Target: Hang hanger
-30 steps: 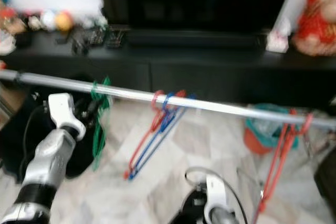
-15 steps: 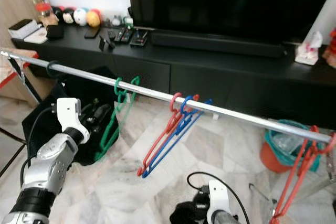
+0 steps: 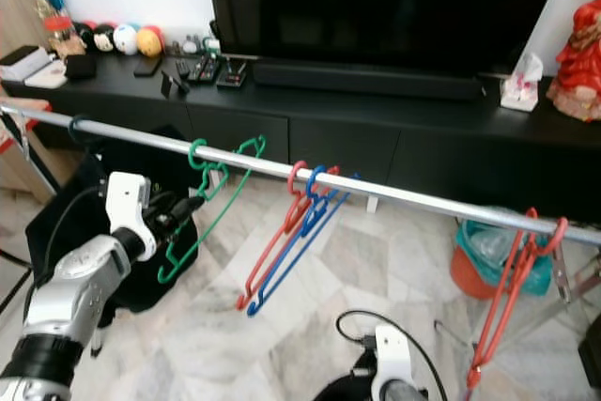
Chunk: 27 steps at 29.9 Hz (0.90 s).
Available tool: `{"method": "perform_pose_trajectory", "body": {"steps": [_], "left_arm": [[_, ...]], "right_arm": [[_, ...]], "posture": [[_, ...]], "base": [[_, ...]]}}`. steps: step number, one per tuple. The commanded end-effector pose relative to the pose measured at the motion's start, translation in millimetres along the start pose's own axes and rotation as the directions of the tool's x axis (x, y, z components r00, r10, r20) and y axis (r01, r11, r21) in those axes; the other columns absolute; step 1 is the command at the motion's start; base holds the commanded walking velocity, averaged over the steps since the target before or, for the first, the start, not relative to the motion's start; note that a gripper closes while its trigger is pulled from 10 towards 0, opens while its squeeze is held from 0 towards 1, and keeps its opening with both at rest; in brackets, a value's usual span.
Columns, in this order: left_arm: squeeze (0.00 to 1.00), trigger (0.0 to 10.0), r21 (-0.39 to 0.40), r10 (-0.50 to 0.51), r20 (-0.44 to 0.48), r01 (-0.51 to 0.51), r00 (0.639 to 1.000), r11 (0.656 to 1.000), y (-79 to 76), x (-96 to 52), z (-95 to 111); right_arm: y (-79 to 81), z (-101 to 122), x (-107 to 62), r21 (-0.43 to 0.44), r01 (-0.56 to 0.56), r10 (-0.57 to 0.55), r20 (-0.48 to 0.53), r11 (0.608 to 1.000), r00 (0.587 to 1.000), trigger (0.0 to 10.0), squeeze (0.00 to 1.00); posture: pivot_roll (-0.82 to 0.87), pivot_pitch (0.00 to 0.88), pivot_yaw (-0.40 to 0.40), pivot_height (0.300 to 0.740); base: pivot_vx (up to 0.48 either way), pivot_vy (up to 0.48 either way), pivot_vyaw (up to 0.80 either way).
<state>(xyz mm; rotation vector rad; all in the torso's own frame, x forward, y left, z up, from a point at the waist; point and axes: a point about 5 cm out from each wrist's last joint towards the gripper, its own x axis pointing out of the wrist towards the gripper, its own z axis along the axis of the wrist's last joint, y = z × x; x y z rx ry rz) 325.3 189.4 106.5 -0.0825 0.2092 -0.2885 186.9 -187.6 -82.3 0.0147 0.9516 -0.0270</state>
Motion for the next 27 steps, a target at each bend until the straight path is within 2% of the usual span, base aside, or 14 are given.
{"method": "perform_pose_trajectory", "body": {"steps": [1,6,7,9,10,14,27], "left_arm": [[0.0,10.0,0.01,0.013,0.002,-0.013,1.0,1.0,-1.1,5.6,1],[0.0,10.0,-0.022,-0.017,0.011,0.017,1.0,1.0,-8.5,14.6,2],[0.27,10.0,-0.019,-0.011,0.008,0.011,1.0,1.0,-8.0,17.1,2],[0.27,10.0,-0.017,-0.005,0.006,0.005,1.0,1.0,-7.5,18.7,1],[1.0,10.0,-0.015,-0.002,0.017,0.002,1.0,1.0,-6.0,22.1,4],[1.0,10.0,0.019,-0.007,0.035,0.006,0.999,1.0,-2.6,27.7,12],[1.0,10.0,0.054,-0.057,0.092,0.052,0.994,0.997,-2.6,35.9,33]], "right_arm": [[0.4,3,0.5,0.005,-0.002,0.002,0.005,1.0,1.0,10.0,0.0],[-0.4,3,0.4,0.003,-0.002,0.002,0.006,1.0,1.0,10.0,0.0],[-0.3,3,0.5,0.002,-0.003,0.003,0.006,1.0,1.0,10.0,0.0],[-0.3,3,0.5,0.001,-0.004,0.004,0.007,1.0,1.0,10.0,0.0],[-0.2,4,0.5,0.002,-0.004,0.004,0.008,1.0,1.0,10.0,0.0],[1.0,5,0.8,-0.009,-0.009,0.009,0.012,1.0,1.0,10.0,0.0],[2.6,7,1.2,-0.004,-0.015,0.016,0.018,1.0,1.0,10.0,0.0]], "posture": [[-0.08,0.0,0.007,0.74],[-0.08,0.0,0.004,0.74],[-0.08,0.0,0.004,0.74],[-0.08,0.0,0.004,0.74],[-0.08,0.0,0.005,0.74],[-0.08,0.0,0.005,0.74],[-0.08,0.0,0.005,0.74]], "base": [[0.0,0.0,0.0],[0.0,0.0,0.0],[0.0,0.0,0.0],[0.0,0.0,0.0],[0.0,0.0,0.0],[0.0,0.0,0.0],[0.0,0.0,0.0]]}}
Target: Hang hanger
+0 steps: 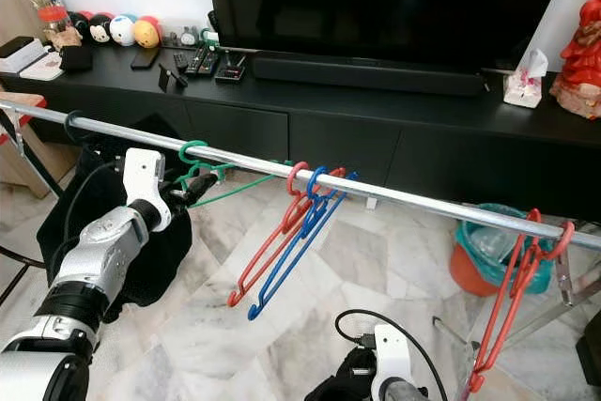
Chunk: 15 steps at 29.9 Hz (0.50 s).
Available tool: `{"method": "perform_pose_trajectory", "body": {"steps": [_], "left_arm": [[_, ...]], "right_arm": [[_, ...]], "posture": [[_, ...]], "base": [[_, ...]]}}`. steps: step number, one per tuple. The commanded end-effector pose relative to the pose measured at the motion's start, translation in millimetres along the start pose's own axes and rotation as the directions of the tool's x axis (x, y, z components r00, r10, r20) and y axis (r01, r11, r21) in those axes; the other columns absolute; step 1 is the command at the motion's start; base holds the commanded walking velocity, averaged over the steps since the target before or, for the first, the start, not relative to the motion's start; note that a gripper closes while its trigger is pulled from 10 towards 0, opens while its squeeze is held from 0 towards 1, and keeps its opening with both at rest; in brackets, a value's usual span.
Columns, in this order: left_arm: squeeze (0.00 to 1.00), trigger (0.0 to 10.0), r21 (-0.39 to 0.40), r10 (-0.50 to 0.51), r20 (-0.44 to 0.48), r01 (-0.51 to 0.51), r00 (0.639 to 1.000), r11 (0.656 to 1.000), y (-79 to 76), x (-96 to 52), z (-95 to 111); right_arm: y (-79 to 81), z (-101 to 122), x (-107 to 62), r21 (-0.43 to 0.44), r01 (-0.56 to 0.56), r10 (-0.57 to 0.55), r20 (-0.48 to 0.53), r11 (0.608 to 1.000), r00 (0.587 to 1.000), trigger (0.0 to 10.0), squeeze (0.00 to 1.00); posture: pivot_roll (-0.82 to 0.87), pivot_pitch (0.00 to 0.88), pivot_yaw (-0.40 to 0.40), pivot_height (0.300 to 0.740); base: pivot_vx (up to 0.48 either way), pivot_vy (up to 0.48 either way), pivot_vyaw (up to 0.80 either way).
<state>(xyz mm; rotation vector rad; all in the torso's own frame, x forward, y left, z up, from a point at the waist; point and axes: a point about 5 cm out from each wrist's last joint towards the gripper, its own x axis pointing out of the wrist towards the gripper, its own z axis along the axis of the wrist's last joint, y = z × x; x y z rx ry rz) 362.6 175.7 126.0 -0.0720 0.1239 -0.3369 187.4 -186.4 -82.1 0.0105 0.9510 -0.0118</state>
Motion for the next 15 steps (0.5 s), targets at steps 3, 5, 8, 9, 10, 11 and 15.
{"method": "perform_pose_trajectory", "body": {"steps": [3,5,8,9,10,11,15], "left_arm": [[1.0,10.0,0.038,-0.029,0.019,0.028,0.999,0.999,3.3,0.9,10],[0.0,10.0,0.061,-0.033,0.009,0.032,0.999,0.998,5.1,0.3,11],[0.0,10.0,0.075,-0.026,-0.002,0.026,1.0,0.997,9.4,-0.6,9],[0.0,10.0,0.077,-0.019,-0.006,0.019,1.0,0.997,10.7,-0.5,8],[0.0,10.0,0.083,-0.001,-0.02,0.003,1.0,0.997,13.0,-0.5,6],[0.0,10.0,0.09,0.01,-0.027,-0.008,1.0,0.996,13.8,-0.3,5],[0.0,10.0,0.081,0.025,-0.04,-0.022,0.999,0.996,11.6,1.9,0]], "right_arm": [[1.9,7,1.2,0.005,-0.006,0.006,0.019,1.0,1.0,10.0,0.0],[2.2,7,1.3,0.005,-0.007,0.007,0.02,1.0,1.0,10.0,0.0],[3.0,8,1.5,0.004,-0.011,0.01,0.02,1.0,1.0,10.0,0.0],[3.4,8,1.6,0.004,-0.011,0.011,0.02,1.0,1.0,10.0,0.0],[4.2,8,1.8,0.003,-0.012,0.012,0.019,1.0,1.0,10.0,0.0],[5.1,9,1.9,0.002,-0.014,0.014,0.019,1.0,1.0,10.0,0.0],[7.8,10,2.4,-0.001,-0.018,0.018,0.018,1.0,1.0,10.0,0.0]], "posture": [[-0.08,0.0,0.003,0.74],[-0.08,0.0,0.003,0.74],[-0.08,0.0,0.003,0.74],[-0.08,0.0,0.003,0.74],[-0.08,0.0,0.002,0.74],[-0.08,0.0,0.001,0.74],[-0.09,0.0,0.0,0.74]], "base": [[0.0,0.0,0.0],[0.0,0.0,0.0],[0.0,0.0,0.0],[0.0,0.0,0.0],[0.0,0.0,0.0],[0.0,0.0,0.0],[0.0,0.0,0.0]]}}
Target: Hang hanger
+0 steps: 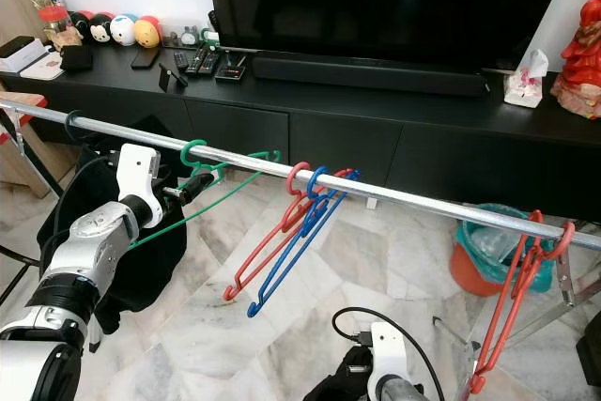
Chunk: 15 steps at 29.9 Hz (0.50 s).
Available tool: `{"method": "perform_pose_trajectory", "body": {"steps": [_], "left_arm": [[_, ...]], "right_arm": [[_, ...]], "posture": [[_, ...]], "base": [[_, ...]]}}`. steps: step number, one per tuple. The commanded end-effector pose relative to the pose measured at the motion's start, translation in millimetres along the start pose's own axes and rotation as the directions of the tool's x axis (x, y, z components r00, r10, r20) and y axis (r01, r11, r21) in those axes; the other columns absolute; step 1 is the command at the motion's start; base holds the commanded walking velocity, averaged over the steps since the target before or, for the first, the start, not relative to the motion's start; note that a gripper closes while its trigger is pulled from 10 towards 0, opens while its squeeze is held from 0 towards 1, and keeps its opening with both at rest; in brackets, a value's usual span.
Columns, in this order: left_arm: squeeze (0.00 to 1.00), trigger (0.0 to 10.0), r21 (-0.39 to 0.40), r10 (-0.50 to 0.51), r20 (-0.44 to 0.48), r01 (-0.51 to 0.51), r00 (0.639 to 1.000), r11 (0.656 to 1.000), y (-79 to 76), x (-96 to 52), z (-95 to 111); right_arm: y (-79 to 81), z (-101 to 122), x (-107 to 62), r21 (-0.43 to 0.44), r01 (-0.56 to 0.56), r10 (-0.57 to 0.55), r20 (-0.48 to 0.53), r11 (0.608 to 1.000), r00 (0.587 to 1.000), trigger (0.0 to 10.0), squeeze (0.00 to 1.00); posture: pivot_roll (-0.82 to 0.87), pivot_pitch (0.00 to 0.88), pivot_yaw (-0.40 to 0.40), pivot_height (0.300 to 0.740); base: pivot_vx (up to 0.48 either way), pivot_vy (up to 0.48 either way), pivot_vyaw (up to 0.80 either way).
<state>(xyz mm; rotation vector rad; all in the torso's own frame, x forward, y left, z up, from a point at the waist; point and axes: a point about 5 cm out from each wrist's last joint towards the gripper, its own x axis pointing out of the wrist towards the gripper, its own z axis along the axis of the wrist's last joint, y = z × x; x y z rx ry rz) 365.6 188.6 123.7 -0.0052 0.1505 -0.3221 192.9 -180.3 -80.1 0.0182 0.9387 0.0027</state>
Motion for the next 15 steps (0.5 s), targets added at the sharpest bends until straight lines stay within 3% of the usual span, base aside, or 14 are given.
{"method": "perform_pose_trajectory", "body": {"steps": [1,8,15], "left_arm": [[0.0,10.0,0.021,0.004,-0.004,-0.004,1.0,1.0,-1.7,3.0,1],[0.0,10.0,0.003,0.051,-0.048,-0.051,0.998,0.999,-9.3,8.5,-14],[0.0,10.0,0.039,0.125,-0.073,-0.122,0.989,0.992,-14.2,13.5,-19]], "right_arm": [[1.6,4,0.9,-0.001,-0.002,0.002,0.006,1.0,1.0,10.0,0.0],[4.5,5,1.5,-0.006,-0.005,0.005,0.002,1.0,1.0,10.0,0.0],[6.2,7,2.1,-0.016,-0.007,0.007,0.004,1.0,1.0,10.0,0.0]], "posture": [[-0.09,0.0,0.0,0.74],[-0.08,0.0,-0.005,0.74],[-0.09,0.0,-0.004,0.74]], "base": [[0.0,0.0,0.0],[0.0,0.0,0.0],[0.0,0.0,0.0]]}}
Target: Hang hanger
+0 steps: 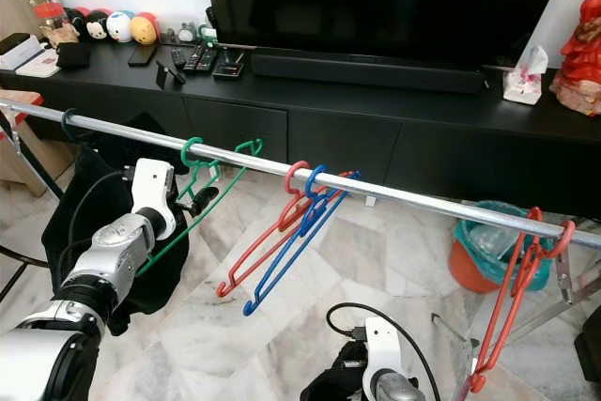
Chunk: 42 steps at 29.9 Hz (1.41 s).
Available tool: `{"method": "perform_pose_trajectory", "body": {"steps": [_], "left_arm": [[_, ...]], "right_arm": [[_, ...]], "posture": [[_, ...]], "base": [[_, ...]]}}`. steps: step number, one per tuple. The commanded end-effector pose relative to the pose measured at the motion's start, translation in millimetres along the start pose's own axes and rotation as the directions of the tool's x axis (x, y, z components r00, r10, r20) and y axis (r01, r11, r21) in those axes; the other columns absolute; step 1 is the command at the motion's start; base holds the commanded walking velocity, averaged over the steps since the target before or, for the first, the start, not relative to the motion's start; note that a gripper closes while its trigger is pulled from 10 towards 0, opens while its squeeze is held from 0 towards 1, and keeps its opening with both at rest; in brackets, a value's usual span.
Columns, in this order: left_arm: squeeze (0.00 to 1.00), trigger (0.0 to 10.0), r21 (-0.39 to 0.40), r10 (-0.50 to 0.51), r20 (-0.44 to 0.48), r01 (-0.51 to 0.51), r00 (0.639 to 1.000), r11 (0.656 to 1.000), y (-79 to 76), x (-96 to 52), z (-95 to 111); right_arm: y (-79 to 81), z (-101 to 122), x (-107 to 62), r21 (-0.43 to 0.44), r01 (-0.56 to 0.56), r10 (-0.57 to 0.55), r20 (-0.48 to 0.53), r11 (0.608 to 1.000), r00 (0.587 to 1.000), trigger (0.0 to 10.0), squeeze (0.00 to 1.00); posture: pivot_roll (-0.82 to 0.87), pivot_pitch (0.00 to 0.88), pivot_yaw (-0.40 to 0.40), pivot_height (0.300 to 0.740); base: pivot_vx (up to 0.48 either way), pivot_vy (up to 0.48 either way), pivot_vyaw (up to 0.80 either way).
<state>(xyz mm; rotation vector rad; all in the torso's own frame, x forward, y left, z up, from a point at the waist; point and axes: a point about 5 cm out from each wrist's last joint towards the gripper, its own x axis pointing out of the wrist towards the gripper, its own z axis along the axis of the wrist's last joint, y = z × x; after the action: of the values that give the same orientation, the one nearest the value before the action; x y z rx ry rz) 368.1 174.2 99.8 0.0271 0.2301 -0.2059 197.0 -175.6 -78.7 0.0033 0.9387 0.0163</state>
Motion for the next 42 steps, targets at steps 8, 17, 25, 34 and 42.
{"method": "perform_pose_trajectory", "body": {"steps": [8,17,25,34,42], "left_arm": [[0.0,10.0,0.018,0.03,0.016,-0.03,0.999,0.999,-9.7,7.6,6],[0.0,0.0,0.06,0.058,-0.022,-0.056,0.998,0.997,-9.8,8.5,2],[0.0,0.0,0.084,0.094,-0.049,-0.09,0.994,0.992,-10.7,7.5,-5],[0.0,0.0,0.069,0.102,-0.029,-0.1,0.994,0.993,-12.6,9.2,-1],[0.0,0.0,0.064,0.1,-0.023,-0.099,0.995,0.993,-11.4,9.4,1]], "right_arm": [[-0.2,4,0.7,0.007,0.0,0.0,0.003,1.0,1.0,10.0,0.0],[-3.9,3,0.2,0.013,0.007,-0.007,0.004,1.0,1.0,10.0,0.0],[0.4,4,0.8,0.009,0.001,-0.001,0.006,1.0,1.0,10.0,0.0],[5.0,4,1.3,0.007,-0.003,0.003,0.004,1.0,1.0,10.0,0.0],[5.6,4,1.4,0.011,-0.002,0.002,0.004,1.0,1.0,10.0,0.0]], "posture": [[-0.09,0.0,-0.001,0.74],[-0.09,0.0,0.003,0.74],[-0.09,0.0,0.001,0.74],[-0.1,0.0,-0.001,0.74],[-0.1,0.0,0.002,0.74]], "base": [[0.0,0.0,0.0],[0.0,0.0,0.0],[0.0,0.0,0.0],[0.0,0.0,0.0],[0.0,0.0,0.0]]}}
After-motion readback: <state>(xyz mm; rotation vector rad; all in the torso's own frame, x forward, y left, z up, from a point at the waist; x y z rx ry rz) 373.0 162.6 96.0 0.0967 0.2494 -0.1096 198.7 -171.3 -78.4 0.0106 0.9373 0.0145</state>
